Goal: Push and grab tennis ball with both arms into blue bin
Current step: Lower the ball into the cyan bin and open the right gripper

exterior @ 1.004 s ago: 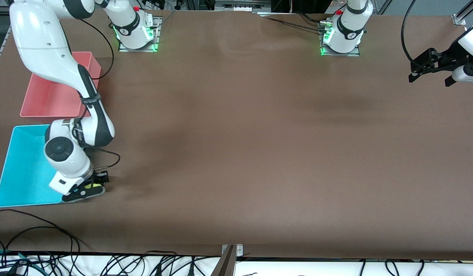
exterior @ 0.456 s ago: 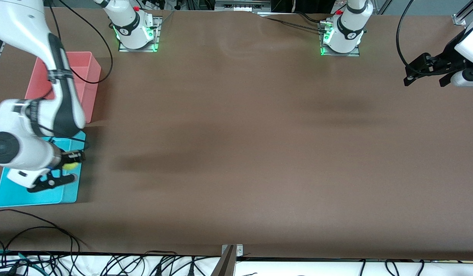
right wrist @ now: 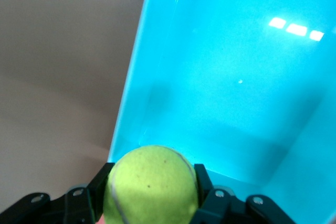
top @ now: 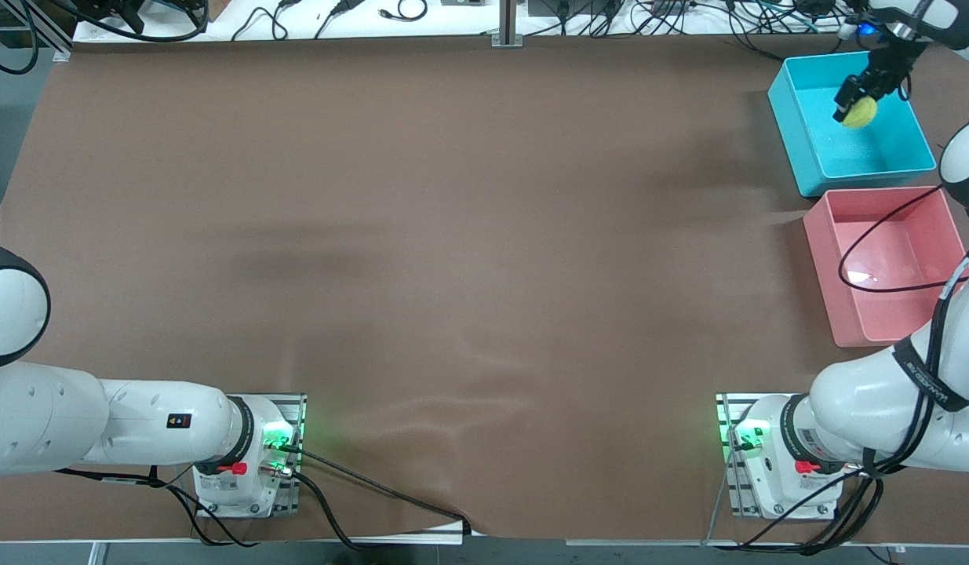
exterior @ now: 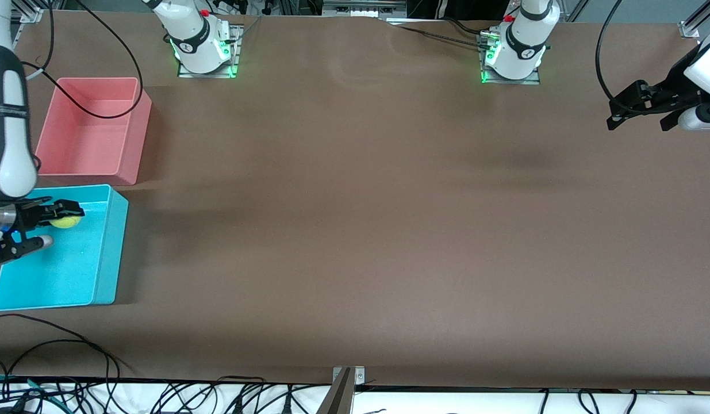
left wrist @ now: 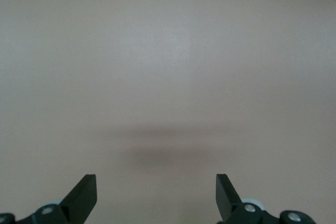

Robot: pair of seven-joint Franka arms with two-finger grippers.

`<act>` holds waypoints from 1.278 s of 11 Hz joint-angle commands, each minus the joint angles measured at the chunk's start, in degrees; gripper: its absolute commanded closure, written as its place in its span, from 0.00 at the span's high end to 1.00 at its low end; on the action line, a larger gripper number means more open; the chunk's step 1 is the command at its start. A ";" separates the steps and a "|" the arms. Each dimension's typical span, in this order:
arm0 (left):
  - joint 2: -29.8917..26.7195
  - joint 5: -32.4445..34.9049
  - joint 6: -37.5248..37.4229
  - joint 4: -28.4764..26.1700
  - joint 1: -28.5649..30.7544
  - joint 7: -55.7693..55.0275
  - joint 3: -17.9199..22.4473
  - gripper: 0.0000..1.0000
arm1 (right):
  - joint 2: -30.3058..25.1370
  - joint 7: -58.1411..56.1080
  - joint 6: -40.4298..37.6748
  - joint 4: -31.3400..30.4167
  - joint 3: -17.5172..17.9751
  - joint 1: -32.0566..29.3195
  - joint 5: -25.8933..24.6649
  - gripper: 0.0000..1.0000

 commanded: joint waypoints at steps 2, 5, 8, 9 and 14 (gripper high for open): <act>1.13 1.11 -1.43 2.28 -0.76 -0.92 0.24 1.00 | 5.54 -8.42 0.42 -0.09 0.96 -5.41 5.75 0.27; 1.13 1.11 -1.43 2.28 -0.68 -0.84 0.24 1.00 | 9.41 -10.53 3.32 -0.09 0.96 -7.26 8.30 0.27; 1.13 1.11 -1.52 2.28 -0.68 -0.84 0.24 1.00 | 11.53 -10.36 6.05 -0.09 0.96 -7.44 10.68 0.52; 1.13 1.11 -1.52 2.28 -0.77 -0.84 0.24 1.00 | 11.36 -9.49 5.79 -0.09 1.04 -7.44 10.85 0.96; 1.22 1.03 -1.52 2.28 -0.77 -1.01 0.15 1.00 | 3.74 -1.60 1.25 0.62 1.13 -6.92 9.81 1.00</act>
